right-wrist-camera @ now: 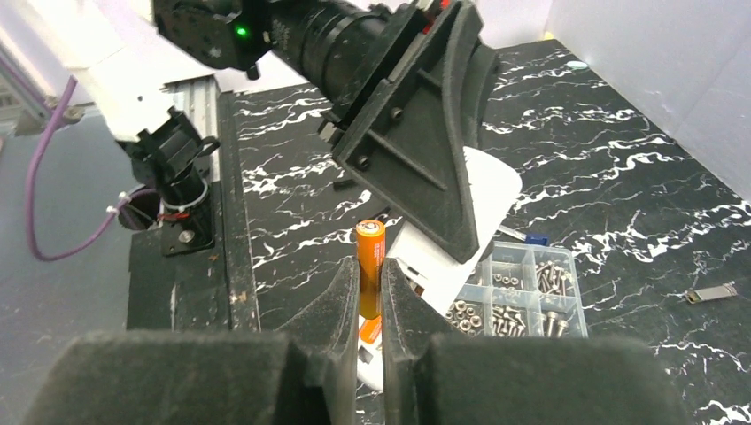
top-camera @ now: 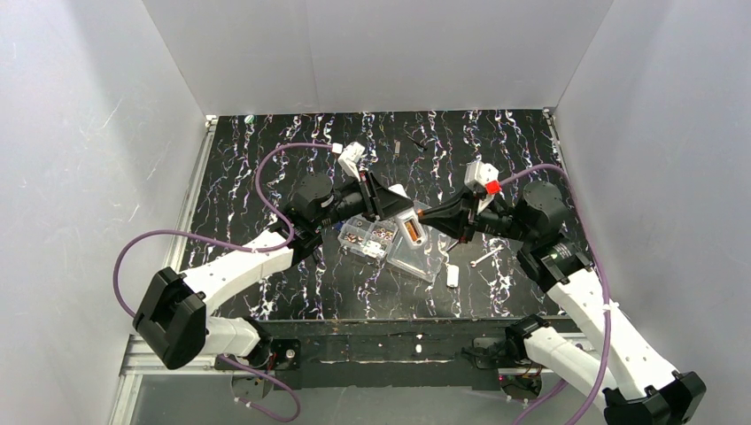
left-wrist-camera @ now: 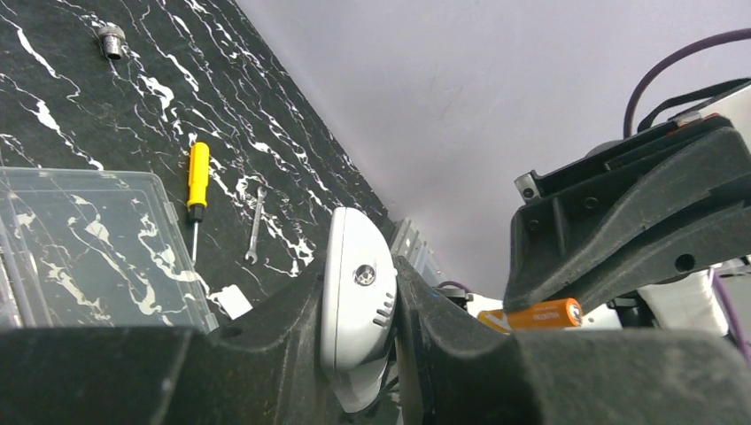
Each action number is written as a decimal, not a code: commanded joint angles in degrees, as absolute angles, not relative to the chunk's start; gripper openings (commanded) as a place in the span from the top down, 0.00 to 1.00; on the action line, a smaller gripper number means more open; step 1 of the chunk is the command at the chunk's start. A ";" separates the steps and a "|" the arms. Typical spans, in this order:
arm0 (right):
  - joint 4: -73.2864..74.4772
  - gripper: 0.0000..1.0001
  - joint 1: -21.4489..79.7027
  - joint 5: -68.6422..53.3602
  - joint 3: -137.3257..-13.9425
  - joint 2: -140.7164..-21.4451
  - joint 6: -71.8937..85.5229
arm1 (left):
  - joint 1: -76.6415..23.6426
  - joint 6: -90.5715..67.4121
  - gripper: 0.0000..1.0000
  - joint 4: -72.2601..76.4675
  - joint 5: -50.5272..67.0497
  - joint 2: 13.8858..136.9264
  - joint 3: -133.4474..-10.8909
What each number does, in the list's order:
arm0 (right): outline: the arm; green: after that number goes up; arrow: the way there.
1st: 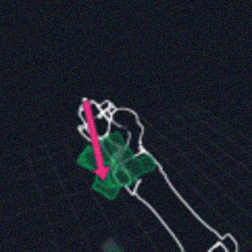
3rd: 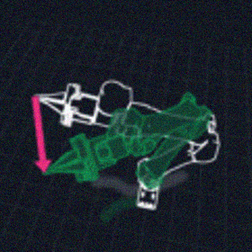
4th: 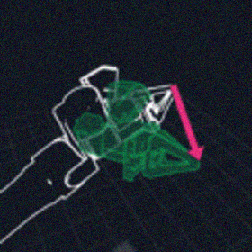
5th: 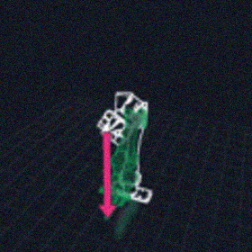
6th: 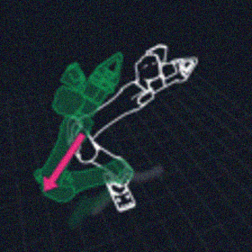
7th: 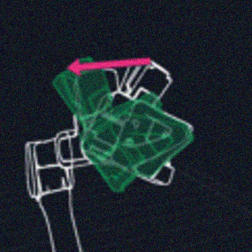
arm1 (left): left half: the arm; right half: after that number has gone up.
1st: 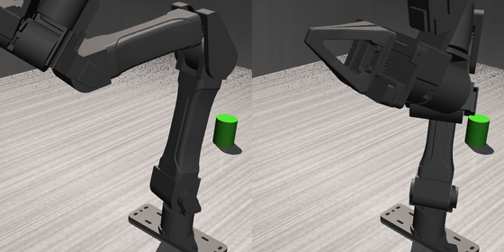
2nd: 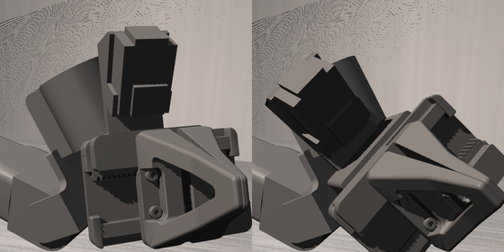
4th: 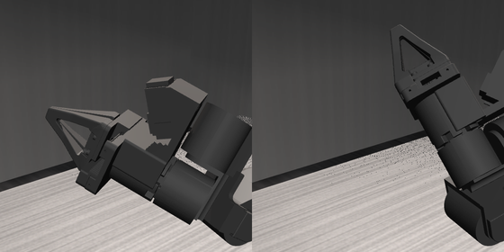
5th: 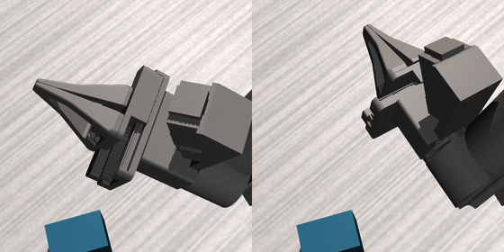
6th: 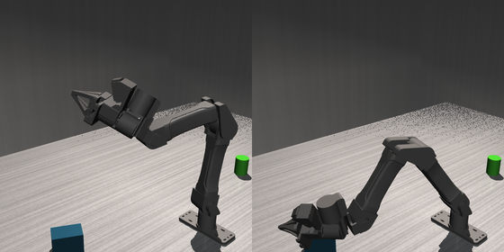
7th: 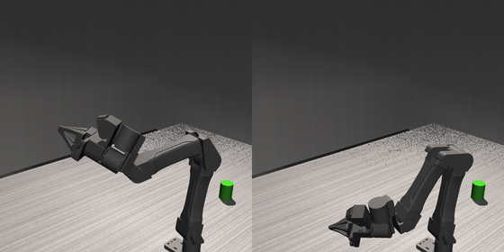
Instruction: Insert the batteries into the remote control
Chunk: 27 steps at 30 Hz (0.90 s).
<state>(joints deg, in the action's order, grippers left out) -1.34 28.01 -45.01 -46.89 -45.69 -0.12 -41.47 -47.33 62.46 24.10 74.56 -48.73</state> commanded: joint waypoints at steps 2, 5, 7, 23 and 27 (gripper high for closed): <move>-6.38 0.99 29.68 -35.32 -46.62 -47.76 3.36 | -41.49 -52.67 1.00 68.86 23.07 73.82 -51.15; -6.20 0.99 29.83 -34.18 -46.43 -48.69 4.00 | -41.49 -54.83 1.00 68.85 22.26 74.19 -50.79; -6.16 0.99 29.96 -33.97 -46.28 -49.00 4.04 | -41.51 -56.19 1.00 69.77 22.00 74.62 -50.46; -3.52 0.99 30.06 -34.61 -45.70 -49.69 4.45 | -41.50 -56.63 1.00 71.91 19.78 75.08 -48.87; -3.03 0.99 30.06 -33.96 -44.54 -49.28 4.19 | -41.53 -56.90 1.00 72.60 18.59 75.16 -48.35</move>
<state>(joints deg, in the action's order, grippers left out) -2.90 29.76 -34.48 -45.78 -49.98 4.03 -41.47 -56.66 66.24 19.66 76.58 -48.51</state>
